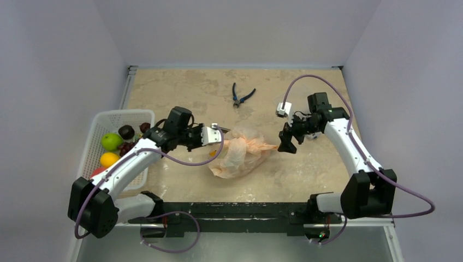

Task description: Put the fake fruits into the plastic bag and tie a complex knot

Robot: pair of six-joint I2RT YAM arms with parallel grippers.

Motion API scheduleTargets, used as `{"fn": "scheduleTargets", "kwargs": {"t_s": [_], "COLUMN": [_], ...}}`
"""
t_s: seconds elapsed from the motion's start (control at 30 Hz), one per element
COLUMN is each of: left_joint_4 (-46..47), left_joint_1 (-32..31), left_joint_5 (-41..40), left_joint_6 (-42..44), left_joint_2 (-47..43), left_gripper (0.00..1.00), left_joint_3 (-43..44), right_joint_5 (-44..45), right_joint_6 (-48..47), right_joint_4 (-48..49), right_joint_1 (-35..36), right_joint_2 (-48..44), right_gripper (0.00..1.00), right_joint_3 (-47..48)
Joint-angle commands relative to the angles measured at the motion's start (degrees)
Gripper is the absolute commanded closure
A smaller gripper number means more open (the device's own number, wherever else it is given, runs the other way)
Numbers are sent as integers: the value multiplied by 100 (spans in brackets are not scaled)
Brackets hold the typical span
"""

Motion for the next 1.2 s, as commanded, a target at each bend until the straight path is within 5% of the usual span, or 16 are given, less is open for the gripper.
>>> {"fn": "scheduleTargets", "kwargs": {"t_s": [0.0,0.2,0.4,0.57,0.6,0.7,0.83,1.0,1.1,1.17], "left_joint_4": [15,104,155,293,295,286,297,330,299,285], "left_joint_1": [-47,-47,-114,-126,-126,-126,-126,-126,-121,-117], "left_joint_5": [-24,-131,-227,-344,-399,-555,-490,-380,-336,-360], "left_joint_6": [-205,-320,-353,-373,-342,-183,-20,37,-25,-94], "left_joint_2": [-7,114,335,736,821,944,880,846,792,686], "left_gripper": [94,90,62,60,60,56,55,63,87,100], "left_joint_3": [228,263,267,311,333,291,116,85,131,108], "right_joint_5": [21,162,497,664,660,594,684,812,937,994], "right_joint_6": [303,433,642,715,761,886,916,845,821,844], "right_joint_4": [383,710,1069,1208,1231,1231,1240,1237,1231,1257], "right_joint_1": [80,607,812,824,824,867,1035,1109,1114,1113], "right_joint_2": [121,285,335,323,324,292,296,468,440,356], "right_gripper": [11,14,38,57,57,35,38,63,94,100], "right_joint_3": [-66,-374,-512,-570,-566,-491,-350,-291,-273,-283]}}
